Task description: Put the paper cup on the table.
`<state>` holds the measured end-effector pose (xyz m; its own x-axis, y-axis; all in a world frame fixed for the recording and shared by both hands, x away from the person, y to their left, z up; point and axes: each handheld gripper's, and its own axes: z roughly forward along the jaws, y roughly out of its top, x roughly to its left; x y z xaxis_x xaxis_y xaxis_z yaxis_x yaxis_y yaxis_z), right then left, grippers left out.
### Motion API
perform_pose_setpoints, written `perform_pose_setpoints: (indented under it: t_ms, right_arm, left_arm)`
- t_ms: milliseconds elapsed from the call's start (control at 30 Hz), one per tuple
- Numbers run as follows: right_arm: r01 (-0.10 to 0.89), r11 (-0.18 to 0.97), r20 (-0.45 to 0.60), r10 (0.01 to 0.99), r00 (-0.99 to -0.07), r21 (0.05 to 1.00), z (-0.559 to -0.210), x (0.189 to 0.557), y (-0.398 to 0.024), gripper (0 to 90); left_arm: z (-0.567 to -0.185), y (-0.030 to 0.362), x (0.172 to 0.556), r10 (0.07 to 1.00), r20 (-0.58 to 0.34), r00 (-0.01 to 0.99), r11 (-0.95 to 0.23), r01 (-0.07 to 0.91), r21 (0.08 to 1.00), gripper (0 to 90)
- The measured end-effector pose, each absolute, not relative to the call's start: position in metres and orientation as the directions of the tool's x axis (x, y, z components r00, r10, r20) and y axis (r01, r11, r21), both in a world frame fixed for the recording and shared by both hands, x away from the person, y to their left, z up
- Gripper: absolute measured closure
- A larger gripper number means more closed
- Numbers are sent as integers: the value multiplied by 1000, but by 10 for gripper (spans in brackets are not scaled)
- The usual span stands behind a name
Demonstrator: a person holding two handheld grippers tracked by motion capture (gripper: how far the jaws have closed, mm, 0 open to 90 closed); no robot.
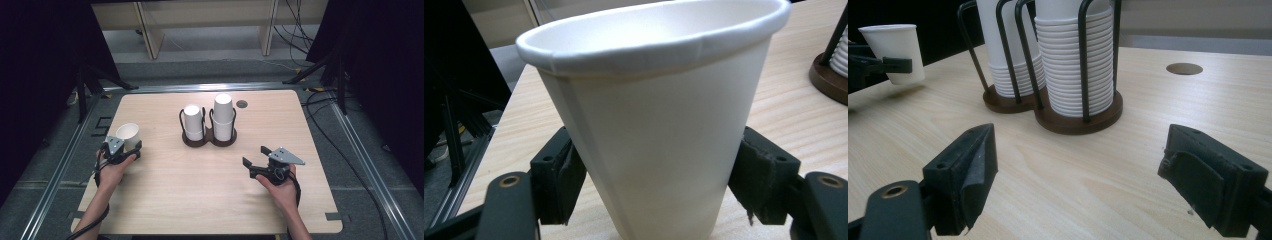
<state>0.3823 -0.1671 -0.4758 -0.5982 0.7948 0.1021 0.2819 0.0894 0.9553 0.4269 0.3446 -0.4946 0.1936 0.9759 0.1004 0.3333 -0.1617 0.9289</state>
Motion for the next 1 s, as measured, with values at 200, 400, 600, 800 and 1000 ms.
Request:
perform_pose_setpoints:
  t_ms: [200,400,600,800,1000]
  right_arm:
    - [292,85,114,791,-602,953,-476,382,-167,150]
    - [317,83,129,795,-592,945,-475,380,-167,150]
    - [324,70,147,788,-598,944,-475,380,-166,150]
    - [295,87,112,796,-595,951,-475,381,-168,150]
    - [293,89,110,794,-598,952,-475,381,-167,150]
  left_arm:
    - [-497,345,428,977,94,191,-156,345,926,285]
    - [-498,345,428,978,90,186,-151,347,926,285]
    - [-498,346,430,978,88,190,-153,360,920,284]
    - [-498,347,430,979,84,186,-152,391,908,282]
    - [-498,347,432,977,76,200,-156,421,894,273]
